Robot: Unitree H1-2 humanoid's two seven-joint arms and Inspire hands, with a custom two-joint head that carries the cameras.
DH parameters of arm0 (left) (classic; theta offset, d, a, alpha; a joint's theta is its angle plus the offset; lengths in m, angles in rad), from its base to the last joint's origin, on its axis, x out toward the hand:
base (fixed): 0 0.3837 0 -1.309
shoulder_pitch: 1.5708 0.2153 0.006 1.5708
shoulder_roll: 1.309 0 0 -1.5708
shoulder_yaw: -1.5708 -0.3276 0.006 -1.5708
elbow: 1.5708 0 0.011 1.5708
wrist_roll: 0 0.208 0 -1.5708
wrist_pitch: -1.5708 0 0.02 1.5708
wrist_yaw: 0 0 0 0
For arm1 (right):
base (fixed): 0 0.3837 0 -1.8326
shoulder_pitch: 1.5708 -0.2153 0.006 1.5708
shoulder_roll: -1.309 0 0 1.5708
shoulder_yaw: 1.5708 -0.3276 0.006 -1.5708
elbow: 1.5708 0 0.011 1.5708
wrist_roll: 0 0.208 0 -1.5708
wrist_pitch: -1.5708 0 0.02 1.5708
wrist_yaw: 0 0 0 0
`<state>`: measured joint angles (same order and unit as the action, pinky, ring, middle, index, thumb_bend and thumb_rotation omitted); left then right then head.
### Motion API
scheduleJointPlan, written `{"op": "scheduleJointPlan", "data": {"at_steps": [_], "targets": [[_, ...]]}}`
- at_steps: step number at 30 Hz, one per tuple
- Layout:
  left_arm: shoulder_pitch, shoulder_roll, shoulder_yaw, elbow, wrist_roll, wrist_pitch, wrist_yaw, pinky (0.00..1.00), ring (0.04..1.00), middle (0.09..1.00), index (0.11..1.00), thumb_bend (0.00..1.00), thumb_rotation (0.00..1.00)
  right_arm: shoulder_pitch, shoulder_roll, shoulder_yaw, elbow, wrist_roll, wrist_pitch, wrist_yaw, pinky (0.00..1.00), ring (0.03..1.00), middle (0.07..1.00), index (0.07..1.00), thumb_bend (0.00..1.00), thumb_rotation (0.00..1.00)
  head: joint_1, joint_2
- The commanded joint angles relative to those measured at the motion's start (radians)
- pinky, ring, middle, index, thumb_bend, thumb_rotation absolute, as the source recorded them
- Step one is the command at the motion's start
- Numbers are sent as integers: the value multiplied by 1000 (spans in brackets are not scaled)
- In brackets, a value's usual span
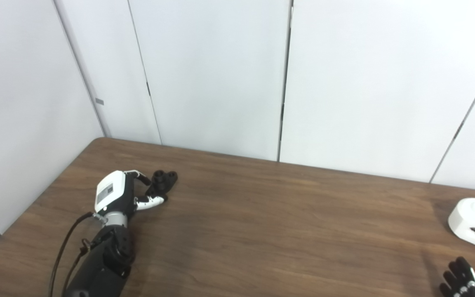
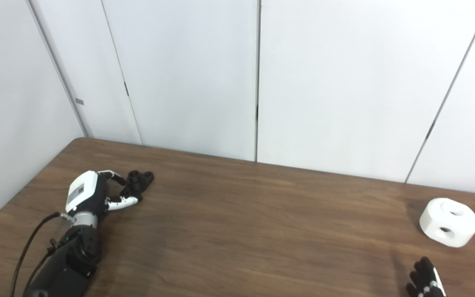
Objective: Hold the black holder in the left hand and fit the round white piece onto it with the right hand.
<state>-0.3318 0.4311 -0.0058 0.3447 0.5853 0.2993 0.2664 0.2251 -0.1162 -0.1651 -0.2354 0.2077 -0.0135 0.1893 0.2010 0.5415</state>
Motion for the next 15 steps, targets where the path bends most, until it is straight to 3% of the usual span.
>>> {"op": "scheduleJointPlan", "data": {"at_steps": [1, 9, 15], "targets": [[-39, 37, -4, 10, 25, -8, 25, 931, 884, 799, 490, 529, 57, 99, 1, 12, -20, 1, -25, 2, 1000, 1000, 1000, 1000, 627, 1000, 0, 0], [-46, 39, -7, 35, 10, -47, 34, 905, 872, 783, 485, 518, 42, 98, -1, 13, -30, 2, -7, 1, 1000, 1000, 1000, 1000, 623, 1000, -4, 2], [-40, 30, 1, 6, -7, -31, 8, 916, 886, 793, 486, 517, 41, 96, -6, 14, -29, -9, -9, 2, 1000, 1000, 1000, 1000, 629, 1000, -5, 3]]}}
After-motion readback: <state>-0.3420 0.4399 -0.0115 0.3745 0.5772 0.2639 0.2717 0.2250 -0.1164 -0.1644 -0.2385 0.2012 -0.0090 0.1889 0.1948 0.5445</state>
